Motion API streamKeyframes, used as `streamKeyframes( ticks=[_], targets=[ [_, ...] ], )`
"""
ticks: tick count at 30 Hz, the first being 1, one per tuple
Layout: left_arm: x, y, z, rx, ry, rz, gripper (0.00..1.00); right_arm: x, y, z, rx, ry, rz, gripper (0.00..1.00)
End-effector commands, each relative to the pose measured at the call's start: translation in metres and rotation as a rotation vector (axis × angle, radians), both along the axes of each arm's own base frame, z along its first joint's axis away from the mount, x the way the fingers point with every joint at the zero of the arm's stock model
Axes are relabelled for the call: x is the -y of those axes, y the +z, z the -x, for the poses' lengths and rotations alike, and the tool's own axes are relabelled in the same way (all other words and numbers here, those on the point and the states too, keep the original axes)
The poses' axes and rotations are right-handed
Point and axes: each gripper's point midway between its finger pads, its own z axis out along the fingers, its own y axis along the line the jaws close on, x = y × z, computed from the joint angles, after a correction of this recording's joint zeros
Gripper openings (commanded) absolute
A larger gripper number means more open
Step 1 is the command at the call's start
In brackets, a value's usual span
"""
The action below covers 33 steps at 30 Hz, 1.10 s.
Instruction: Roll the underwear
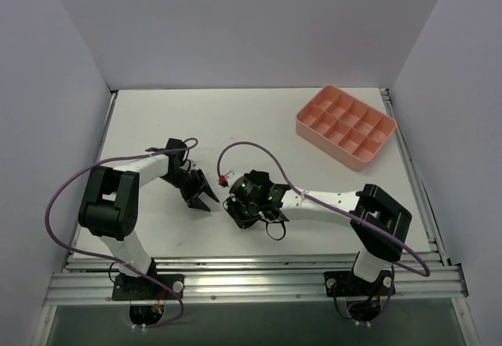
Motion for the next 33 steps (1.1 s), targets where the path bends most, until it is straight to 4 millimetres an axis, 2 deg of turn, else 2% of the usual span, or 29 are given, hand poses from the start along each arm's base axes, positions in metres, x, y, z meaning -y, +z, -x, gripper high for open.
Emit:
streamKeyframes(
  ticks=[1,7,8,12,16,27,33],
  targets=[
    [-0.009,0.0,0.001,0.061,-0.031,-0.027,0.53,-0.007,0.002,0.018,-0.206,0.078,-0.095,0.0],
    [0.003,0.0,-0.005,0.143,-0.023,0.064,0.53,-0.004,-0.02,0.012,-0.361,0.087,-0.122,0.0],
    [0.006,0.002,-0.007,0.161,-0.027,0.084,0.53,-0.002,-0.02,0.005,-0.378,0.071,-0.136,0.0],
    [0.021,0.011,-0.015,0.238,-0.045,0.158,0.53,-0.002,-0.022,0.0,-0.46,0.077,-0.183,0.0],
    [0.031,0.013,-0.013,0.266,-0.066,0.179,0.53,-0.004,-0.022,-0.012,-0.528,0.069,-0.223,0.0],
    [0.037,0.001,-0.013,0.319,-0.035,0.206,0.53,0.012,-0.035,-0.029,-0.657,0.002,-0.284,0.0],
    [0.038,0.007,-0.017,0.382,-0.01,0.213,0.53,0.012,-0.038,-0.04,-0.695,-0.039,-0.321,0.0]
  ],
)
